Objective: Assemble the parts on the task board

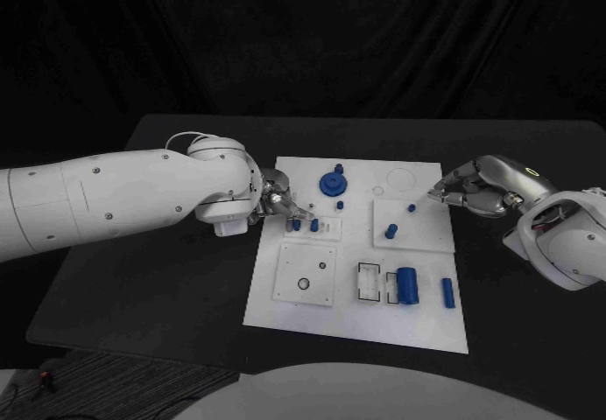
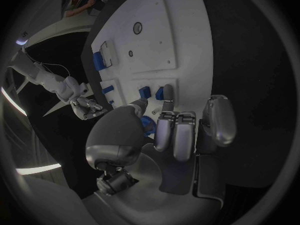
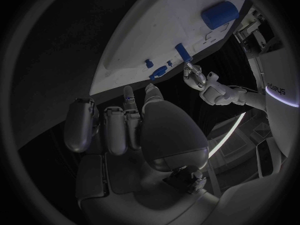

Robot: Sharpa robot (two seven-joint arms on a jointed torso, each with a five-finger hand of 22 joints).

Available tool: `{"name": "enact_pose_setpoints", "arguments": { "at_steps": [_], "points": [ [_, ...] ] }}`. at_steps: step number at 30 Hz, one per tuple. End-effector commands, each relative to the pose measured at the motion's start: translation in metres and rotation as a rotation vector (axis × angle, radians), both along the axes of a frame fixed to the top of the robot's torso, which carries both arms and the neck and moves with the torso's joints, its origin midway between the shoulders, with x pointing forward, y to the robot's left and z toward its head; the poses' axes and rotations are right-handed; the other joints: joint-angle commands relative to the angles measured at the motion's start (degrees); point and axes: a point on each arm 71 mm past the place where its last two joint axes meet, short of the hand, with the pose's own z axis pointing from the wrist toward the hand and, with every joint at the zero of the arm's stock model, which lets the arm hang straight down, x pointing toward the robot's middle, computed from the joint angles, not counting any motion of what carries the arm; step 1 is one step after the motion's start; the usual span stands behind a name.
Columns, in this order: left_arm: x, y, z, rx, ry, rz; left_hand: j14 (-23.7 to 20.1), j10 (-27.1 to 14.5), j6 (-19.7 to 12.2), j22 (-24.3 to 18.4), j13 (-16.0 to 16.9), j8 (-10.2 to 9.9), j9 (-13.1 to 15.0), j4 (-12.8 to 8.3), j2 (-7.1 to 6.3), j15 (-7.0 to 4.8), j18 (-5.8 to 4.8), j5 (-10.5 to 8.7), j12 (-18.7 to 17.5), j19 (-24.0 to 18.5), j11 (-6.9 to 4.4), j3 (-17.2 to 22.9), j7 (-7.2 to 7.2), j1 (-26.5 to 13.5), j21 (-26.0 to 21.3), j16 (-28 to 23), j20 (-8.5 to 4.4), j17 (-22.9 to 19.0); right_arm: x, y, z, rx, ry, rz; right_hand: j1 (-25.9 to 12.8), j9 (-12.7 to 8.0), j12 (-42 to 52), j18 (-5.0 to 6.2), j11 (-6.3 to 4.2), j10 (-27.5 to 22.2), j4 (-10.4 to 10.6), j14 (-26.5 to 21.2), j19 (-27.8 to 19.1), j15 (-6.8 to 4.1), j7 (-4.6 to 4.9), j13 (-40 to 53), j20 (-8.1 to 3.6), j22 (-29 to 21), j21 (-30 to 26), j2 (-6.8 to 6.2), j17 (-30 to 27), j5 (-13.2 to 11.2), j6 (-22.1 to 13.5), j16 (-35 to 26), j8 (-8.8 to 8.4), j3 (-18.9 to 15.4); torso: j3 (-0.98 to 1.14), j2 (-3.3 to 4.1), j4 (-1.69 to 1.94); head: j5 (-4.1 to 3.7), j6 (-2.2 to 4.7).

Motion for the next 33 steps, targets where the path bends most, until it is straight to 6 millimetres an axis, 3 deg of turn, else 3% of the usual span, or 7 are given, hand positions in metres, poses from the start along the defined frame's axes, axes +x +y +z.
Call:
{"name": "enact_pose_setpoints", "arguments": {
  "at_steps": [1,18,25,30,31,32,33],
  "points": [
    [0.001,0.003,-0.003,0.012,0.0,0.021,6.07,2.0,0.75,9.68,11.39,0.03,-0.04,0.8,0.22,0.39,0.59,-0.4,-0.19,-0.15,0.47,-1.31,-0.03,-0.64,-0.15,0.15,0.25,15.1,0.0,-0.001,-0.002,-0.007,0.014,-0.01,0.94,-0.09,-0.26,-0.01,-0.05,3.06,-0.13,3.59,0.09,-0.29,0.0,-2.49,0.02,10.41,-0.25,0.3,1.6,0.43,0.43,-0.31,-0.25,0.46,0.01,0.01,0.02,0.0,-0.01],
    [0.002,0.01,0.003,-0.07,-0.074,0.062,6.07,2.26,-3.24,9.7,11.61,12.59,13.46,1.94,3.23,-0.31,0.59,-0.11,0.15,-0.07,-0.44,-11.0,-1.12,1.4,0.01,0.15,-0.37,15.1,-0.001,-0.001,-0.002,-0.007,0.014,-0.011,1.51,-0.11,-0.27,-0.01,-0.05,3.07,-0.13,3.6,0.08,-0.28,0.02,-2.48,0.02,10.4,-0.27,0.2,1.59,1.22,0.44,-0.28,-0.34,0.71,-0.03,-0.05,0.01,-0.06,-0.01],
    [0.018,0.02,0.054,-0.281,-0.324,0.038,6.07,1.4,-7.97,9.63,10.84,13.41,15.49,1.71,2.09,0.02,0.6,-0.47,-0.71,-0.21,0.09,-16.0,-0.41,2.26,-0.19,0.15,-0.26,15.1,-0.003,-0.004,0.0,0.001,0.004,-0.021,1.54,-0.11,-0.37,0.0,-0.05,3.03,-0.12,3.6,0.06,-0.28,0.03,-2.58,0.02,10.39,-0.33,0.2,1.59,1.28,0.44,-0.28,-0.35,0.72,0.0,-0.08,0.0,-0.49,-0.01],
    [0.028,0.009,0.084,-0.48,-0.499,-0.177,3.76,-12.53,-28.65,8.94,2.55,16.59,20.62,-5.62,1.68,2.16,0.99,2.14,-11.84,-3.59,2.26,-13.32,2.24,22.06,-2.85,-2.48,1.35,13.22,-0.004,-0.001,0.004,0.023,-0.041,0.0,1.88,0.03,0.04,-0.15,-0.16,3.24,0.05,3.72,0.34,-0.35,-0.15,-2.14,0.0,10.6,0.46,0.13,2.05,2.15,1.16,0.07,-0.06,0.91,0.24,0.0,0.03,-0.11,-0.01],
    [0.03,0.005,0.088,-0.506,-0.536,-0.237,3.37,-19.94,-30.52,8.83,-1.69,17.62,21.03,-6.24,1.45,2.16,1.07,2.69,-17.88,-4.14,2.16,-12.98,2.05,24.1,-3.2,-2.8,1.52,12.99,-0.004,0.0,0.005,0.03,-0.056,0.01,2.06,0.08,0.3,-0.22,-0.24,3.38,0.09,3.77,0.47,-0.41,-0.24,-1.87,-0.03,10.7,0.84,0.04,2.26,2.61,1.42,0.24,0.04,0.98,0.14,0.18,0.02,-0.06,-0.01],
    [0.032,0.002,0.091,-0.513,-0.567,-0.287,2.69,-38.12,-33.15,8.84,-13.41,18.42,20.15,-6.46,1.39,2.35,1.1,2.91,-34.74,-4.55,2.7,-11.89,2.48,27.3,-2.91,-3.33,1.67,12.58,-0.005,0.001,0.006,0.035,-0.068,0.018,2.08,0.1,0.41,-0.29,-0.28,3.45,0.19,3.82,0.61,-0.44,-0.28,-1.75,-0.05,10.8,1.22,-0.01,2.44,2.85,1.58,0.39,0.09,1.0,0.0,0.29,0.01,0.01,-0.01],
    [0.033,-0.001,0.093,-0.505,-0.612,-0.354,1.5,-40.79,-33.69,9.13,-16.72,19.12,18.56,-6.16,0.89,2.43,0.89,4.46,-39.37,-4.13,3.36,-11.32,2.83,28.92,-1.63,-4.47,1.89,11.71,-0.005,0.002,0.007,0.041,-0.079,0.027,2.07,0.11,0.5,-0.31,-0.3,3.49,0.24,3.85,0.64,-0.46,-0.31,-1.66,-0.07,10.83,1.3,-0.03,2.58,3.0,1.66,0.49,0.11,1.0,-0.15,0.38,-0.04,-0.01,-0.01]
  ]
}}
